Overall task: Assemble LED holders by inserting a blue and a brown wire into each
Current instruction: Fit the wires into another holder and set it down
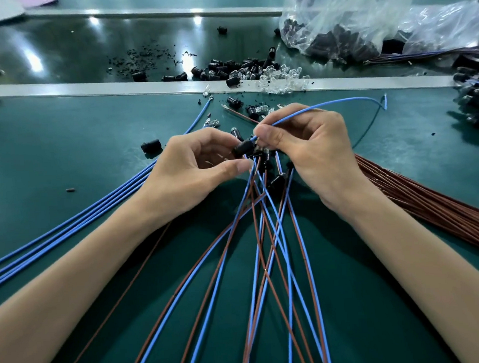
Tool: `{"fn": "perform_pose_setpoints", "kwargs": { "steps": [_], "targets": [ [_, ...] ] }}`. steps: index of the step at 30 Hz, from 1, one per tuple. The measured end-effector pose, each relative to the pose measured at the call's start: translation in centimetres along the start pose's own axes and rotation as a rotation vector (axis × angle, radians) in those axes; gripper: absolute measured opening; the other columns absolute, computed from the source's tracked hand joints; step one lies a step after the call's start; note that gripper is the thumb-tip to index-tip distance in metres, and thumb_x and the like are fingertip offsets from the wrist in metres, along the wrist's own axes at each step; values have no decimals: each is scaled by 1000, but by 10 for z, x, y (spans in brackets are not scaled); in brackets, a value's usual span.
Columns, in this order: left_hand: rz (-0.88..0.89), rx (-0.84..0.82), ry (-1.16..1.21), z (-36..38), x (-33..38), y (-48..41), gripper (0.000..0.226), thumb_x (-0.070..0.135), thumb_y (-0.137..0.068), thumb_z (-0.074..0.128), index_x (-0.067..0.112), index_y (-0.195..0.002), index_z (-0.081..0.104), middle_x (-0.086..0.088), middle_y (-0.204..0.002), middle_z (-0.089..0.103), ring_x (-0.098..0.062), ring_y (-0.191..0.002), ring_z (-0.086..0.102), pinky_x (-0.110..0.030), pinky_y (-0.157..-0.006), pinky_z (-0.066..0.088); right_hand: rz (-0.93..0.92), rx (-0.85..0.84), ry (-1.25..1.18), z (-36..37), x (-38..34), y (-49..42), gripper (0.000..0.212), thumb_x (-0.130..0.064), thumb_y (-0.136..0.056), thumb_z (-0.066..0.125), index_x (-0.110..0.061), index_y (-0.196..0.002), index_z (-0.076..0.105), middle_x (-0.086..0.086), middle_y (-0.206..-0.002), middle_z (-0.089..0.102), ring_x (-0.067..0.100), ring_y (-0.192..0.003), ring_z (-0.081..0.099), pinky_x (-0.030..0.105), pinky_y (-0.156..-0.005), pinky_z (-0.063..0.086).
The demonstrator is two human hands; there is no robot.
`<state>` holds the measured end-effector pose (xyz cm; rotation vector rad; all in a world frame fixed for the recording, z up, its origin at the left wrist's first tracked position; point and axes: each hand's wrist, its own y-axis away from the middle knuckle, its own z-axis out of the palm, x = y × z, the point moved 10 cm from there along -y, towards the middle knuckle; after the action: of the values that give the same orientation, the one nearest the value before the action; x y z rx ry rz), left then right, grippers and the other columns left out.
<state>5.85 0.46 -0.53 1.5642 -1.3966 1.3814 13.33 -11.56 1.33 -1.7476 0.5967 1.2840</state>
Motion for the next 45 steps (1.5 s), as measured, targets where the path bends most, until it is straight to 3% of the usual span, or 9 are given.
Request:
{"fn": "perform_pose_setpoints", "kwargs": {
  "steps": [5, 10, 15, 26, 37, 41, 45],
  "targets": [
    [4, -33, -7, 4, 1, 1, 17, 28, -74, 66, 16, -85, 67, 10, -71, 71, -1, -60, 60, -11, -64, 47, -1, -55, 33, 5, 0, 0, 10, -7, -82, 72, -14, -75, 69, -2, -69, 63, 8, -64, 59, 21, -67, 50],
    [18, -58, -50, 6, 4, 1, 16, 32, -80, 59, 19, -81, 69, 10, -72, 70, -4, -62, 60, -12, -66, 46, 17, 1, -53, -2, 1, 0, 14, -6, -81, 71, -17, -73, 68, -10, -65, 64, 4, -61, 59, 17, -65, 50],
    [15, -69, -53, 6, 3, 1, 17, 32, -79, 59, 20, -81, 70, 10, -72, 71, -2, -64, 60, -11, -66, 46, 29, -72, 12, 8, 2, 1, 14, -7, -83, 70, -17, -74, 68, -8, -67, 62, 4, -63, 57, 16, -63, 46],
    [11, -97, -61, 8, 2, 2, 21, 33, -82, 55, 20, -83, 71, 7, -73, 73, -1, -65, 59, -12, -68, 48, 4, -18, 9, 3, -3, 2, 17, -4, -80, 72, -18, -71, 68, -12, -65, 63, 0, -61, 56, 15, -64, 45],
    [20, -74, -25, 6, 5, 2, 14, 30, -76, 63, 20, -82, 71, 13, -69, 70, 2, -63, 57, -11, -67, 48, 7, 21, 14, 1, -2, 3, 17, -7, -81, 72, -19, -70, 68, -14, -62, 62, -1, -59, 56, 14, -61, 45],
    [25, -61, -9, 6, 4, 3, 10, 30, -70, 70, 26, -79, 71, 13, -69, 69, 3, -63, 54, -8, -63, 44, 12, -18, 102, 4, -2, 3, 16, -11, -80, 74, -22, -70, 68, -13, -63, 64, 1, -61, 58, 18, -62, 46],
    [33, -12, -3, 1, 3, 2, 13, 30, -66, 73, 29, -79, 70, 17, -67, 68, 4, -63, 57, -10, -63, 44, -5, 66, 134, -5, -4, 3, 20, -14, -80, 75, -27, -67, 67, -15, -61, 64, 2, -61, 58, 23, -63, 48]
  ]
}}
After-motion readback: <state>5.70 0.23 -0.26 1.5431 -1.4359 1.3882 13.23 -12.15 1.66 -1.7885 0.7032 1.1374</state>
